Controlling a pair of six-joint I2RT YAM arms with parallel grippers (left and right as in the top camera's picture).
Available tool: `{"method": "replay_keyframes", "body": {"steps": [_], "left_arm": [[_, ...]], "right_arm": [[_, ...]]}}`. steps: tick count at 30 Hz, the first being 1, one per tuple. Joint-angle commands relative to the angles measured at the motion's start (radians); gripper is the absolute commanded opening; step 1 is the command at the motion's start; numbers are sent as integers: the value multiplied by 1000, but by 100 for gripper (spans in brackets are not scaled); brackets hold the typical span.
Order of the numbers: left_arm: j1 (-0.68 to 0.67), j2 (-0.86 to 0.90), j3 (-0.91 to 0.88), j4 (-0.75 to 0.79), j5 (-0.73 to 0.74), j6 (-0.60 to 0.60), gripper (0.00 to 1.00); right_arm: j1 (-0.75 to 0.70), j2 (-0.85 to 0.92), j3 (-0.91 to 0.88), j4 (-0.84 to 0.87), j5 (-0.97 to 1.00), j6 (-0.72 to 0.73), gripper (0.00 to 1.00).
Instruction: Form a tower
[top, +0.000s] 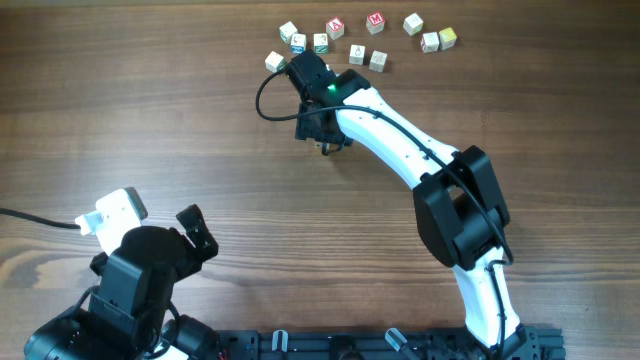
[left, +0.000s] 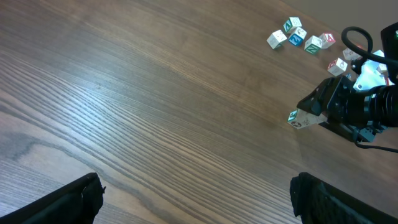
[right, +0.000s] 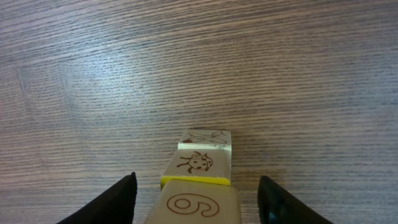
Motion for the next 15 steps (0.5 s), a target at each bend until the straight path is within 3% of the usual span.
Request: {"method": "replay_keyframes", "body": {"steps": [1, 11, 15], "left_arm": [[2, -1, -3, 3, 5, 20, 100], [2, -1, -3, 3, 5, 20, 100], [2, -1, -3, 3, 5, 20, 100]], "right_arm": [[0, -4, -11, 8, 20, -35, 58], [0, -4, -11, 25, 21, -68, 41], [0, -4, -11, 33, 21, -82, 40]]}}
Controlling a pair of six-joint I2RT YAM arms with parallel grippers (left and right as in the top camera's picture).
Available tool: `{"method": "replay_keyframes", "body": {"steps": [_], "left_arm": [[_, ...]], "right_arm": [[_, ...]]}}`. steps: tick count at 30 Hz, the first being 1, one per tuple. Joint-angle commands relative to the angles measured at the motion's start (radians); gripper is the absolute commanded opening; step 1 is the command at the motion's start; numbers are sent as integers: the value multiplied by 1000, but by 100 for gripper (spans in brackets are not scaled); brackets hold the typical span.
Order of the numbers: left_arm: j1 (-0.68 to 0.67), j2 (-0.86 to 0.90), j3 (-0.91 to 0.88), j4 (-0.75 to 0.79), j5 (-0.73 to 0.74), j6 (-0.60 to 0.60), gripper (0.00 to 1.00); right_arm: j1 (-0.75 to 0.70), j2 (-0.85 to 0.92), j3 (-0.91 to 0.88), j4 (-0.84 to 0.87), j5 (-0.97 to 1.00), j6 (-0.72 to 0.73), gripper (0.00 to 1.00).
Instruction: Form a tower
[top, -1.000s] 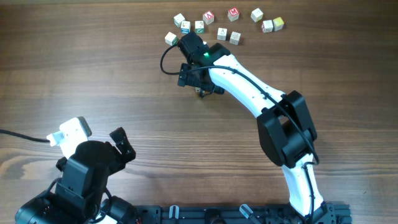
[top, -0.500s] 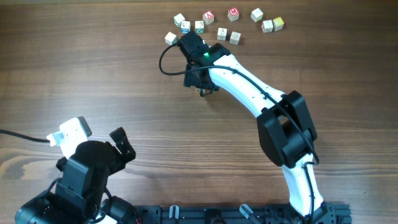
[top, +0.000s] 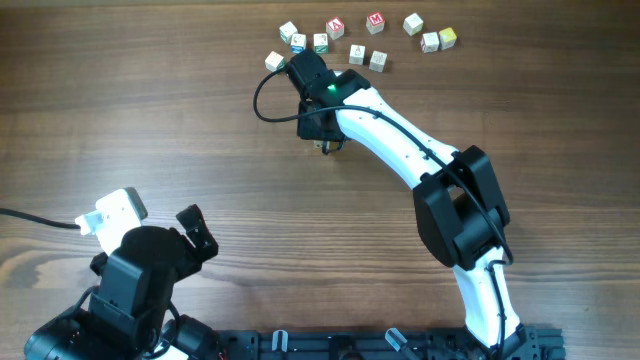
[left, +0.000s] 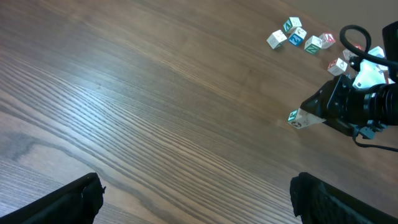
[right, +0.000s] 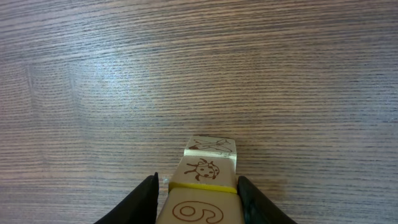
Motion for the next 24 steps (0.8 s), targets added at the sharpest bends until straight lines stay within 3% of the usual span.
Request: {"method": "replay_keyframes", "body": {"steps": [1, 11, 17, 24], "left_arm": [[2, -1, -3, 3, 5, 20, 100], [2, -1, -3, 3, 5, 20, 100], [2, -1, -3, 3, 5, 20, 100], [2, -1, -3, 3, 5, 20, 100]], "right_arm": [[0, -4, -11, 18, 17, -31, 40], [0, -4, -11, 18, 17, -27, 45], [0, -3, -14, 2, 18, -31, 75], [-1, 14, -61, 37, 25, -28, 79]]}}
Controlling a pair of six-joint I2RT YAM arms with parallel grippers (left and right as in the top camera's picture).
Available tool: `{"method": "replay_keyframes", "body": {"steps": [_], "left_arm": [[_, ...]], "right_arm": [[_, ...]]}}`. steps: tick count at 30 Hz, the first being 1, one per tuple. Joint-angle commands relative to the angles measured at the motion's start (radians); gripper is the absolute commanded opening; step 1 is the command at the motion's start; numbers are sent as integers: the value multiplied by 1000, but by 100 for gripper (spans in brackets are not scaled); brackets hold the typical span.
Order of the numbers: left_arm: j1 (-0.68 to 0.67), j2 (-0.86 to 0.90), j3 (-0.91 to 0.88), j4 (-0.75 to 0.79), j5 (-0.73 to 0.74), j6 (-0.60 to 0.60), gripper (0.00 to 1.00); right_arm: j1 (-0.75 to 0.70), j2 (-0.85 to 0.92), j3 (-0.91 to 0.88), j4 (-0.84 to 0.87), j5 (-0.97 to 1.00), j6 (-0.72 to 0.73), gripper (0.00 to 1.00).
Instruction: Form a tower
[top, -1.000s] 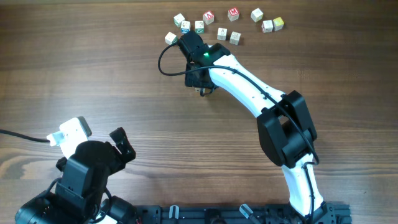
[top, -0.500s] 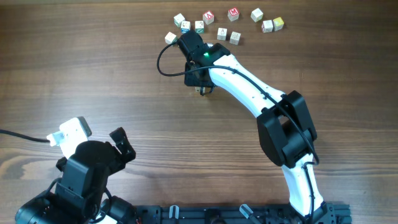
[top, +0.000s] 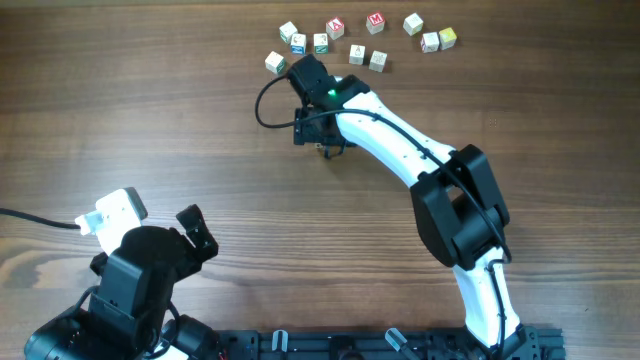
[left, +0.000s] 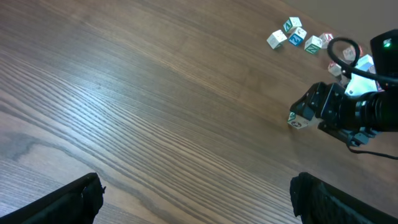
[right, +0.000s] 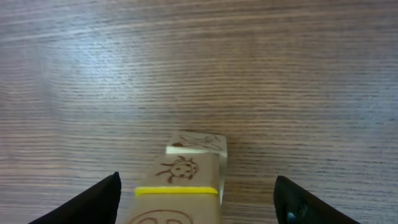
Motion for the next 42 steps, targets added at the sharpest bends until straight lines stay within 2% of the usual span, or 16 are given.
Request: {"method": "replay_keyframes", "body": {"steps": [1, 4, 9, 17, 23, 29, 42], "left_arm": [[2, -1, -3, 3, 5, 20, 100], [2, -1, -3, 3, 5, 20, 100], [2, -1, -3, 3, 5, 20, 100], [2, -1, -3, 3, 5, 20, 100], [2, -1, -3, 3, 5, 20, 100], [2, -1, -3, 3, 5, 20, 100], [2, -1, -3, 3, 5, 20, 100]], "right_arm": [[-1, 27, -3, 14, 21, 5, 79], [-1, 44, -3, 21, 20, 4, 76], [-1, 47, -3, 19, 20, 4, 63], [-1, 47, -3, 1, 21, 32, 37], [0, 47, -3, 2, 20, 31, 34], [-1, 47, -3, 2, 21, 29, 17], [-4, 30, 19, -61, 55, 31, 15]]}}
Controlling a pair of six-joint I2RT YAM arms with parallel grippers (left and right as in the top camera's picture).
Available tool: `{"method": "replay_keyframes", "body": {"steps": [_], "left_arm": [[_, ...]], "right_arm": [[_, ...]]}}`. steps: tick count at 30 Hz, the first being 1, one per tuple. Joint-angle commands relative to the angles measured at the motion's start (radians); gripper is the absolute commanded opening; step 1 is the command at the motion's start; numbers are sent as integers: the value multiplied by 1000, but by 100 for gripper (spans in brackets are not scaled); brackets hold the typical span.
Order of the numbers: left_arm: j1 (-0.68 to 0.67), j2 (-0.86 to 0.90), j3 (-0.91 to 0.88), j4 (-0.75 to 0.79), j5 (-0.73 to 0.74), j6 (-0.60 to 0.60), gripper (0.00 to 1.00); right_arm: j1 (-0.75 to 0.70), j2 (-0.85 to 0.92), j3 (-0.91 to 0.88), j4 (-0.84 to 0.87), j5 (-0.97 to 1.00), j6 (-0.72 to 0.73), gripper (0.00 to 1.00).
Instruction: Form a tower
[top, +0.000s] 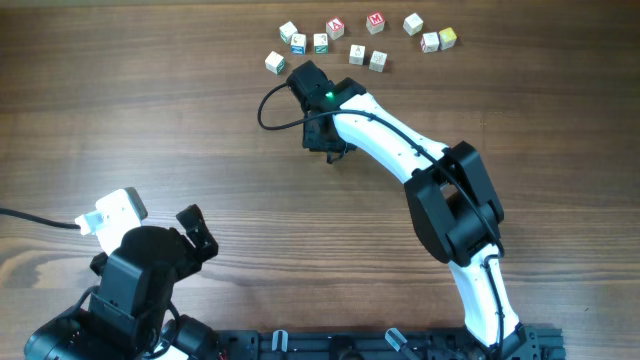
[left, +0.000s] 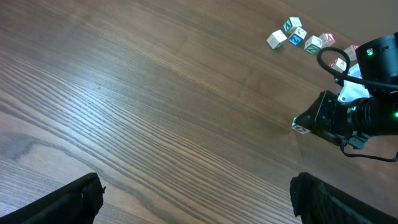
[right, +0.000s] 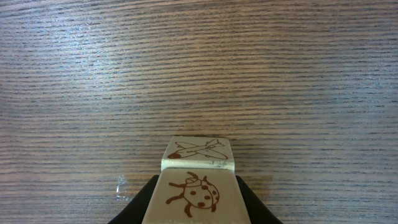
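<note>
In the right wrist view my right gripper (right: 196, 190) is shut on a wooden block with a ladybug drawing (right: 194, 198), one black finger against each side. A block with an aeroplane drawing (right: 198, 153) lies just beyond it, touching it, on the wooden table (right: 199, 62). The overhead view has the right gripper (top: 326, 143) down at this spot, hiding the blocks. From the left wrist view only a corner of one block (left: 301, 129) shows beside the right gripper. My left gripper (left: 196, 194) is open and holds nothing, near the front left (top: 196, 230).
Several loose picture cubes (top: 358, 36) lie scattered along the far edge of the table, just behind the right arm's wrist. The right arm (top: 400, 150) stretches diagonally from the front right. A white unit with a black cable (top: 110, 215) sits at the left arm.
My right gripper was open wide around the stacked blocks. Now it sits lower and is shut on the ladybug block. The block marked 6 no longer shows. The left arm has not moved.
First my right gripper stood open around a stack showing aeroplane, ladybug and 6 blocks. Then its fingers were closed in against the stack. Later they were spread wide again. Now they grip the ladybug block, with the aeroplane block just beyond.
</note>
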Motion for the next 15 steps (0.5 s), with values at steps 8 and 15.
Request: {"method": "replay_keyframes", "body": {"steps": [8, 15], "left_arm": [[2, -1, -3, 3, 5, 20, 100], [2, -1, -3, 3, 5, 20, 100]], "right_arm": [[-43, -3, 12, -38, 37, 15, 15], [-49, -3, 12, -38, 33, 5, 38]]}}
